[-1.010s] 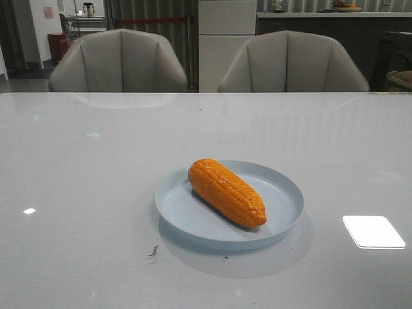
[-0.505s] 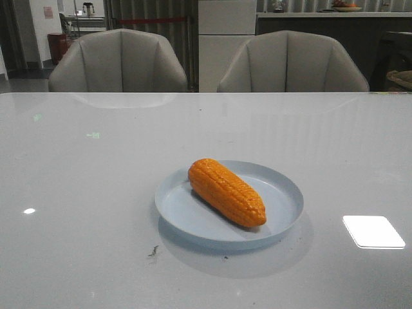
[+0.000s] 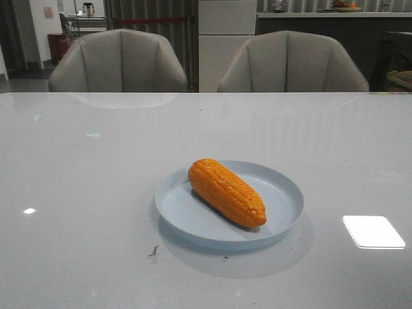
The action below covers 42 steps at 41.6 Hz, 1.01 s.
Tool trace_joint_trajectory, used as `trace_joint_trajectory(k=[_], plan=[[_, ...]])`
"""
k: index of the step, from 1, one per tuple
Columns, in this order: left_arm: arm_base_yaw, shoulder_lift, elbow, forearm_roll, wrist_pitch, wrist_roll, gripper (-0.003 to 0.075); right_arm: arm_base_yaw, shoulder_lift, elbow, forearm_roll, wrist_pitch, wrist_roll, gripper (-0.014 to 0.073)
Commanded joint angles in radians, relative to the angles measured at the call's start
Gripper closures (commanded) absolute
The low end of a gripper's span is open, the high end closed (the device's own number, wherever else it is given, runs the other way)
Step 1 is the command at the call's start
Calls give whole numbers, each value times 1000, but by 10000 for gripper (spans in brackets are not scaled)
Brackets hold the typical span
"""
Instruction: Place corn on plate with both arms
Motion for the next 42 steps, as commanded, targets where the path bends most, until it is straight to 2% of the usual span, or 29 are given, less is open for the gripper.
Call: trace_joint_trajectory(k=[1, 6, 10, 15, 19, 26, 30, 32, 42], plan=[[2, 11, 37, -9, -76, -8, 627, -7, 1, -24, 5, -70, -5, 33], [2, 11, 37, -9, -76, -8, 627, -7, 1, -24, 5, -70, -5, 33], [2, 11, 37, -9, -76, -8, 627, -11, 1, -24, -81, -77, -5, 36], [2, 11, 37, -9, -76, -8, 627, -11, -4, -23, -110, -67, -5, 48], [2, 11, 37, -9, -76, -8, 627, -13, -16, -22, -107, -80, -5, 131], [2, 11, 37, -9, -76, -8, 627, -33, -58, 7, -80, -105, -5, 338], [2, 11, 37, -9, -76, -8, 627, -64, -101, 66, -33, -190, -5, 459], [2, 11, 37, -9, -76, -8, 627, -79, -130, 108, 1, -251, -5, 549], [2, 11, 37, -9, -76, -8, 627, -87, -303, 327, 35, -568, -5, 528]])
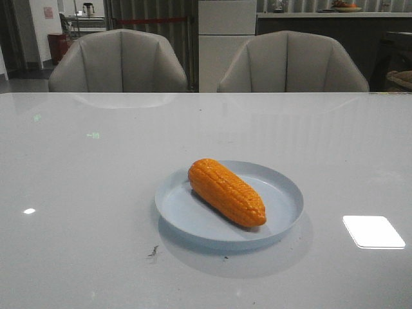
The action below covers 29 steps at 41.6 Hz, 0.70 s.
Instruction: Place corn on plate with both arms
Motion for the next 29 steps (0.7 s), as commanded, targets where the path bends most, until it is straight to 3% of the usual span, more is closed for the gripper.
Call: trace_joint_trajectory(k=[1, 21, 29], plan=[[2, 11, 37, -9, -78, -8, 627, -5, -54, 46, 12, -230, -5, 528], [2, 11, 37, -9, -78, -8, 627, -13, -311, 447, 12, -544, -5, 528], [2, 11, 37, -9, -80, -8, 627, -13, -350, 452, 12, -507, -5, 528]])
